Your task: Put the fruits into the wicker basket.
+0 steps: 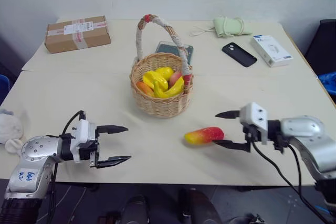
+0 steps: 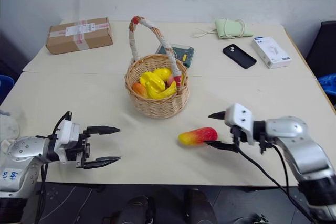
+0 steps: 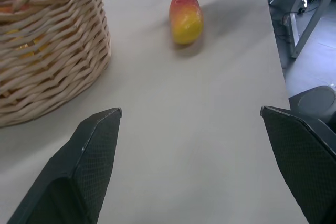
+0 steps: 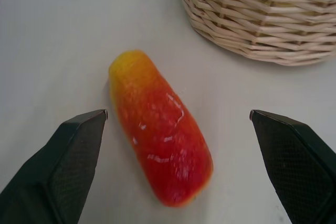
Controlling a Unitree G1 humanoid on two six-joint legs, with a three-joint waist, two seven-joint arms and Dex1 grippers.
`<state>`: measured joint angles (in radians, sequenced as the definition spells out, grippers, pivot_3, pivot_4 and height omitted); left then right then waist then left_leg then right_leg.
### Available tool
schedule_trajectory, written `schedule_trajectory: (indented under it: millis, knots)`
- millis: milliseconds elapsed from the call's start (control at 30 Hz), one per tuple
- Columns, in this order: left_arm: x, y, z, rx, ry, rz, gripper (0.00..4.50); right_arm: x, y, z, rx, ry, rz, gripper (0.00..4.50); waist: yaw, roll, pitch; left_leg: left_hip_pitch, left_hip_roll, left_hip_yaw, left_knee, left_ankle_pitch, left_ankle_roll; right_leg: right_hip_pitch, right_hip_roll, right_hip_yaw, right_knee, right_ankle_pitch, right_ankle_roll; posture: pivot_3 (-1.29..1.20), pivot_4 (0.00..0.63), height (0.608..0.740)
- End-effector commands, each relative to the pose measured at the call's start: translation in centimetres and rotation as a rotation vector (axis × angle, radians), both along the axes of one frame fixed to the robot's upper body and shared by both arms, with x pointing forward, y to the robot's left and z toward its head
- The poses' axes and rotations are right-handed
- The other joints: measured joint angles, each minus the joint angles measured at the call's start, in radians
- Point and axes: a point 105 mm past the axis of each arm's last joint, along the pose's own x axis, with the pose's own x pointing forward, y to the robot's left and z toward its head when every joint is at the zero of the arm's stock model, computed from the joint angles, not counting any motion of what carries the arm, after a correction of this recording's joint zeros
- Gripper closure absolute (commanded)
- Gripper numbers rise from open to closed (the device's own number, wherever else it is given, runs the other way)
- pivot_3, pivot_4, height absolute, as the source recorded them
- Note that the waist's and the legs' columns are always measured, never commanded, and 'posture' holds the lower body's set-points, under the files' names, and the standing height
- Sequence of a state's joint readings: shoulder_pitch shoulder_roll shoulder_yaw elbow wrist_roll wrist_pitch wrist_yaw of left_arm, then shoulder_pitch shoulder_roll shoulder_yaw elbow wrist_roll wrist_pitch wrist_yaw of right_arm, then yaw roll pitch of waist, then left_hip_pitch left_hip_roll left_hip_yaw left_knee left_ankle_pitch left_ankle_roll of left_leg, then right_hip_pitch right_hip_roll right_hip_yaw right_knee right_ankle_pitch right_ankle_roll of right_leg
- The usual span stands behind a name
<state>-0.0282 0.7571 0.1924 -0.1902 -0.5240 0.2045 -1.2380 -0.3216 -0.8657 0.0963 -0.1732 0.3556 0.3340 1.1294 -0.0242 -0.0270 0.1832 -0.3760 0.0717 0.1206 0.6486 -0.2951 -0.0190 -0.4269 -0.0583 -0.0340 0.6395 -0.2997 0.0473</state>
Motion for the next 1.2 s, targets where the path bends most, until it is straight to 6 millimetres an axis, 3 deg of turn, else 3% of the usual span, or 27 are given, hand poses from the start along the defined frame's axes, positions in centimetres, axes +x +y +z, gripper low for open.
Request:
schedule_trajectory:
  millis: [33,233,367,533,600,733,800,933,1000,1133,1200]
  knots:
    - [-0.8,-1.4,1.8,0.0,-0.022,-0.073,0.04,0.5,-0.4,-1.4,-0.076,0.103,-0.001,0.0,0.0,0.0,0.0,-0.001,-0.001,0.0,0.0,0.0,0.0,-0.001,-0.001,0.0,0.0,0.0,0.0,0.0,0.15,0.74]
    - [-1.1,-1.5,1.2,0.028,-0.03,-0.064,0.04,-1.0,0.1,-3.1,-0.115,0.277,0.123,0.0,-0.005,0.0,0.0,-0.001,-0.002,0.002,0.002,-0.001,0.003,-0.001,-0.002,0.0,0.0,0.0,0.001,0.0,0.15,0.74]
    - [-1.4,-1.7,0.9,0.024,-0.008,-0.071,0.0,0.8,1.5,-2.4,-0.039,0.142,0.139,0.93,-0.01,-0.001,0.001,0.002,-0.002,0.003,0.001,-0.001,0.002,0.0,0.0,0.001,0.002,0.0,0.001,0.0,0.15,0.74]
    - [-1.0,-1.7,1.0,-0.003,-0.016,-0.057,0.0,0.0,2.2,-0.9,0.095,0.139,0.168,2.48,-0.004,0.0,0.001,0.003,-0.003,0.002,0.001,0.002,0.0,0.0,0.0,0.001,0.007,0.0,0.001,0.0,0.15,0.74]
    - [-0.7,-1.4,1.1,-0.025,-0.015,-0.02,0.0,-1.2,2.7,0.2,0.17,0.202,0.179,2.58,-0.002,0.0,0.001,0.003,-0.003,0.001,0.001,0.002,0.0,0.0,-0.001,0.0,0.007,0.0,0.001,0.0,0.15,0.74]
    - [0.2,-0.7,2.4,-0.136,-0.064,0.112,0.0,-3.3,6.7,5.5,0.45,0.255,0.209,2.58,-0.013,0.0,0.001,0.003,-0.003,0.001,0.001,0.002,0.001,0.0,-0.003,0.001,0.007,0.0,0.001,0.0,0.15,0.74]
    - [0.6,-0.4,3.4,-0.203,-0.074,0.162,0.0,-3.6,8.3,7.0,0.53,0.283,0.198,2.58,-0.022,-0.001,0.001,0.004,-0.001,0.001,0.001,0.002,0.0,0.0,-0.002,0.003,0.009,0.0,0.001,0.0,0.15,0.74]
    - [1.1,1.2,3.7,-0.184,-0.074,0.226,0.0,-2.0,12.4,10.0,0.694,0.353,0.093,2.58,-0.031,-0.002,0.001,0.005,-0.001,-0.001,0.0,0.004,-0.003,-0.001,-0.002,0.002,0.013,-0.001,-0.002,0.0,0.15,0.74]
    - [1.2,1.6,3.7,-0.179,-0.071,0.236,0.0,-1.1,13.7,10.5,0.704,0.395,0.023,2.58,-0.033,-0.002,0.001,0.005,-0.001,-0.001,0.0,0.005,-0.004,-0.002,-0.002,0.002,0.014,-0.002,-0.003,0.0,0.15,0.74]
    - [1.5,1.7,4.0,-0.185,-0.068,0.24,0.0,2.6,16.7,13.0,0.917,0.511,-0.195,2.58,-0.034,-0.003,0.001,0.004,-0.001,-0.001,-0.001,0.005,-0.004,-0.003,-0.002,0.001,0.014,-0.002,-0.004,0.0,0.15,0.74]
    - [1.5,1.6,4.0,-0.186,-0.066,0.24,0.0,3.8,17.2,13.4,0.992,0.559,-0.296,2.58,-0.034,-0.003,0.001,0.001,-0.001,-0.001,-0.001,0.005,-0.004,-0.006,-0.002,0.001,0.014,-0.002,-0.004,0.0,0.15,0.74]
